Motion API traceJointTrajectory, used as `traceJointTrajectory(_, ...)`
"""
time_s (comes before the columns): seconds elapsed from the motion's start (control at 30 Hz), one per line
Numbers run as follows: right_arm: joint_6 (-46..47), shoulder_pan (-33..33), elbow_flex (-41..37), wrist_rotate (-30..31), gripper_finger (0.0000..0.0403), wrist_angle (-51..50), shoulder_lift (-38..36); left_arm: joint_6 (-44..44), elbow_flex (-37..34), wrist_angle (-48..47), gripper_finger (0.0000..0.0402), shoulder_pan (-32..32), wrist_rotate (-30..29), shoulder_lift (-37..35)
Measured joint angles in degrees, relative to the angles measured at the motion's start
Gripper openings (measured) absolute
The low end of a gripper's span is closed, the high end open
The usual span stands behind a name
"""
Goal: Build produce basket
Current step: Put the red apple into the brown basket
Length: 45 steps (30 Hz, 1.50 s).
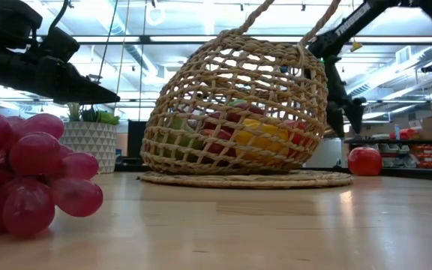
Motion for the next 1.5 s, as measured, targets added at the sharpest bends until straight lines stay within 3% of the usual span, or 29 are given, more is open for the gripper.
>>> traceJointTrajectory(0.23, 0.9, -2.4, 5.6, -6.1, 0.0357, -8.8, 8.3, 0.0, 0.0, 0.0, 0.0390, 0.0, 0.0, 0.0)
traceJointTrajectory(0.5, 3.9, -4.9, 8.7, -8.3, 0.0349, -8.8, 14.2, 0.0, 0.0, 0.0, 0.0390, 0.0, 0.0, 0.0)
traceJointTrajectory(0.97, 4.9, -2.2, 10.0, -12.2, 0.0348, -8.8, 12.1, 0.0, 0.0, 0.0, 0.0390, 0.0, 0.0, 0.0)
traceJointTrajectory(1.13, 5.6, -0.8, 10.0, -5.4, 0.0348, -8.9, 10.7, 0.0, 0.0, 0.0, 0.0390, 0.0, 0.0, 0.0)
traceJointTrajectory(1.5, 13.4, -4.3, 9.3, -2.4, 0.0348, -8.8, 10.8, 0.0, 0.0, 0.0, 0.0390, 0.0, 0.0, 0.0)
